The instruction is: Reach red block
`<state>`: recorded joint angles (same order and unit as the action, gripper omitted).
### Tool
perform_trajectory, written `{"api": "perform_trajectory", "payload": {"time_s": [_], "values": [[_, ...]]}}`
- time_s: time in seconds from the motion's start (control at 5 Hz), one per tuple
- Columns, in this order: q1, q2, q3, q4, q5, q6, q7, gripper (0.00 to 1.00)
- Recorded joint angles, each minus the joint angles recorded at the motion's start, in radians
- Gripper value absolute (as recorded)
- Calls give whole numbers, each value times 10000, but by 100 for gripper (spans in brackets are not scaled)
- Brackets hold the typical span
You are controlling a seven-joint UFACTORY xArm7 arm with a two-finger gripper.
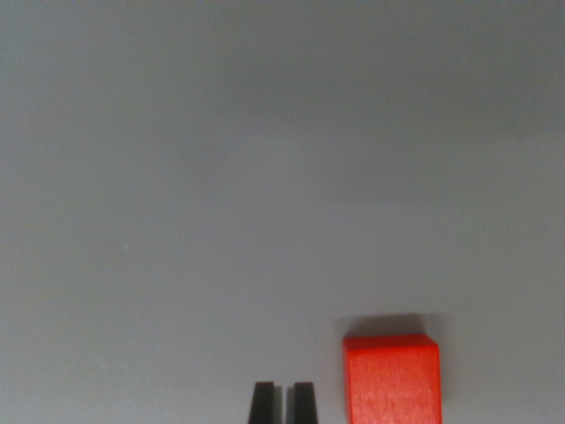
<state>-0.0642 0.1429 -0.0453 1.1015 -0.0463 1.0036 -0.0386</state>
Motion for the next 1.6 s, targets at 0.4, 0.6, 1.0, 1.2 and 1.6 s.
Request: {"api": "perform_trajectory", "payload": {"time_s": [0.4,0.6,1.0,1.2,1.6], "values": [[-72,87,-69,-321,-29,-462,-10,0],[-72,87,-69,-321,-29,-462,-10,0],[-142,172,-135,-633,-56,-912,-20,0],[-209,253,-200,-935,-83,-1347,-29,0],[-274,332,-261,-1223,-109,-1762,-38,0]]}}
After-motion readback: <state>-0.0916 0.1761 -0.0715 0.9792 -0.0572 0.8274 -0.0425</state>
